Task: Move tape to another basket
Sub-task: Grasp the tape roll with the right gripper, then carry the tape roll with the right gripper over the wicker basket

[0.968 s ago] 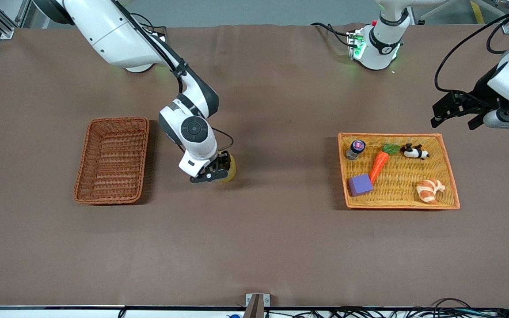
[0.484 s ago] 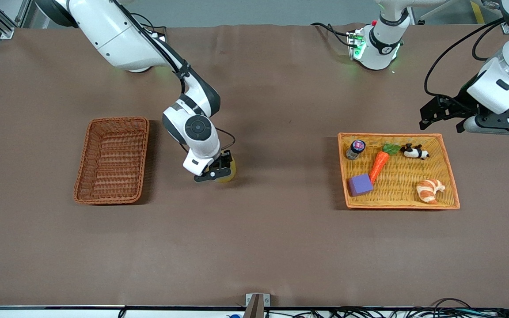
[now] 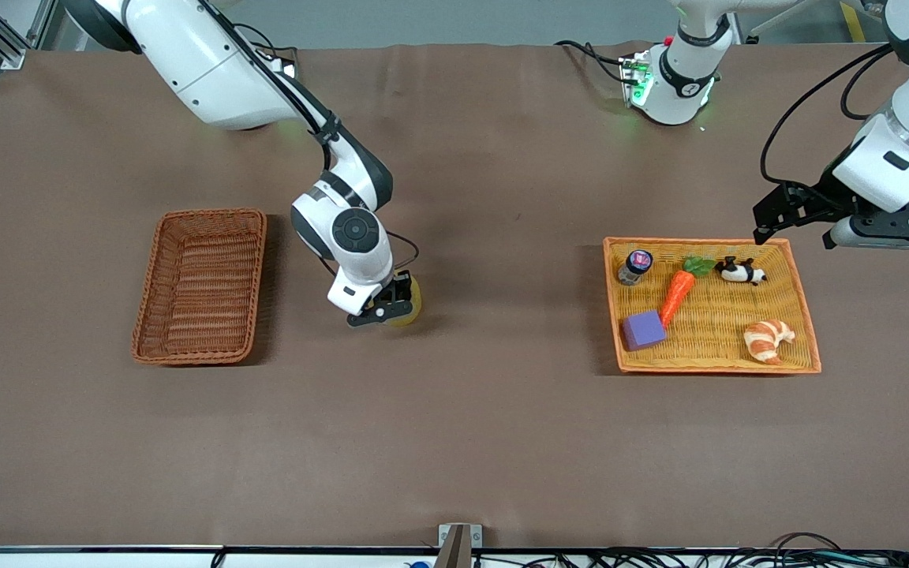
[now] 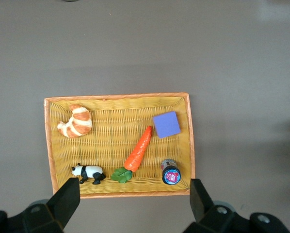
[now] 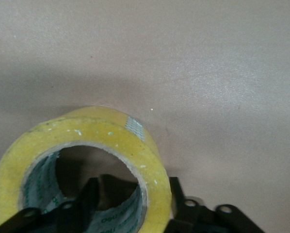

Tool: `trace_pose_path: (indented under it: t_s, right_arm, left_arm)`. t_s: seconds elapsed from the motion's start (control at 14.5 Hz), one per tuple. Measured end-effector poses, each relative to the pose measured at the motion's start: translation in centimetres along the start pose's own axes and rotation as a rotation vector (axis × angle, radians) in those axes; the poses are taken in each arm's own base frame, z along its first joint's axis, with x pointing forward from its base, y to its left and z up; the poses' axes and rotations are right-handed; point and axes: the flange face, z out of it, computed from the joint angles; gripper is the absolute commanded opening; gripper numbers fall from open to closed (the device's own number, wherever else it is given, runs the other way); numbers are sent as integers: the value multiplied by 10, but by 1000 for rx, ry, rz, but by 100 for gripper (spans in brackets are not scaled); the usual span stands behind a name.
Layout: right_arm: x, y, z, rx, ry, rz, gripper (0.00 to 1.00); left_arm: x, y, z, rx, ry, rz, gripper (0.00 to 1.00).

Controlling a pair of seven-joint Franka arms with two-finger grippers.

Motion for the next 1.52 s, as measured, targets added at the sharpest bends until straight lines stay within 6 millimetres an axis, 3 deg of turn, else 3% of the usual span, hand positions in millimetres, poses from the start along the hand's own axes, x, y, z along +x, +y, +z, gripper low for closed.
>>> trace_pose_path:
  t_s: [0.07, 0.14, 0.35, 0.62, 0.76, 0.97, 1.24, 1.38, 1.52]
  right_arm:
    - [0, 0, 1, -4, 1, -5, 32]
    - [0, 0, 2, -6, 0, -6, 21]
    - [2, 5, 2, -8, 2, 12, 3]
    - [3, 7, 0, -17, -7, 54, 0]
    - [13, 25, -14, -35, -11, 89, 0]
    - [32, 82, -74, -61, 19, 177, 0]
    - [33, 200, -166, -56, 22, 226, 0]
    - [23, 273, -185, -46, 14, 242, 0]
    - [7, 333, -178, -59, -13, 253, 0]
  left_arm:
    - [0, 0, 1, 1, -3, 1, 100]
    - [-1, 1, 2, 2, -12, 2, 100]
    - [-5, 6, 4, 3, -37, 11, 100]
    - [-5, 7, 5, 3, -42, 13, 100]
    - [-6, 7, 6, 4, -49, 13, 100]
    - [-6, 6, 6, 4, -51, 13, 100]
    - [-6, 6, 6, 4, -51, 12, 100]
    - [-6, 6, 6, 4, -51, 12, 100]
    - [-6, 6, 6, 5, -52, 12, 100]
